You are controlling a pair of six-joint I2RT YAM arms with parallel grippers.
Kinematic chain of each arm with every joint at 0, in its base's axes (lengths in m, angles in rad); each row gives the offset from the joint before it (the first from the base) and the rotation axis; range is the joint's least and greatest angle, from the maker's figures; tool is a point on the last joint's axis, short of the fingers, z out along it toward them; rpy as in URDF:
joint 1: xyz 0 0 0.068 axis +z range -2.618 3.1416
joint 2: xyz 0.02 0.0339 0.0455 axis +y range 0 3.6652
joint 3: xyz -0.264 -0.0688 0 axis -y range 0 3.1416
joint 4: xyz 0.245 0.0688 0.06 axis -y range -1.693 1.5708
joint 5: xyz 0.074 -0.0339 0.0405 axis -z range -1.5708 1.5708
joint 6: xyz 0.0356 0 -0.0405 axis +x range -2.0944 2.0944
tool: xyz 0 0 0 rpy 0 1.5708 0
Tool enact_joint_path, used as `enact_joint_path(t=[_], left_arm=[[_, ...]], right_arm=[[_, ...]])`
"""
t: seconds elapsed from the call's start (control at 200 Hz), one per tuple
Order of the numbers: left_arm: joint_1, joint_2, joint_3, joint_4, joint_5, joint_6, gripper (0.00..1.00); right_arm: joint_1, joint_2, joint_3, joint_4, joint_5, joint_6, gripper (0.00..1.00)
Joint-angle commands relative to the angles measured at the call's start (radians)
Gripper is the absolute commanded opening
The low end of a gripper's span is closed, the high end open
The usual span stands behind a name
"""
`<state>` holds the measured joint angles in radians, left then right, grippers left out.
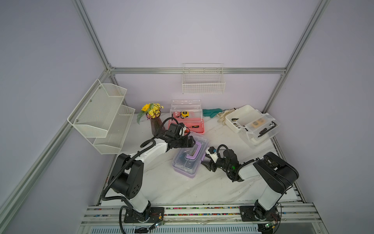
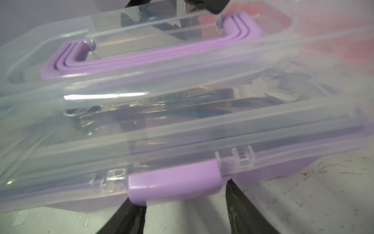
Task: Close toolboxes
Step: Fasten the toolbox latch on the toolbox.
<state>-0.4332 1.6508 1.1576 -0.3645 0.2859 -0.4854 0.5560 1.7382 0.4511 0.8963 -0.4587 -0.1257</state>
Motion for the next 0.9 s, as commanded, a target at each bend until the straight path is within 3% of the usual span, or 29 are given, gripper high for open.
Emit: enact_joint_path(t=[0.0,0.275,0.655,0.895], left_arm=[[-0.007,0.012,0.042,-0.056,0.016,0.018,0.92],[-0.007,0.018,0.039,-0.056,0.015,0.011,0.92],[-0.007,0.018,0.033,-0.055,0.002,0.016,0.92],[-0.007,0.025,0.033,-0.053,0.002,0.019,0.92]], right_arm=[[-0.004,0.012,0.021,0.14,-0.056,-0.022,0.62],[-0.002,-0.008,0.008,0.141,-0.007,-0.03,0.5],[-0.002,-0.122,0.011,-0.05,0.073,-0.038,0.49],[-0.002,-0.142,-0.019,-0.048,0.086,-0.024,0.48]])
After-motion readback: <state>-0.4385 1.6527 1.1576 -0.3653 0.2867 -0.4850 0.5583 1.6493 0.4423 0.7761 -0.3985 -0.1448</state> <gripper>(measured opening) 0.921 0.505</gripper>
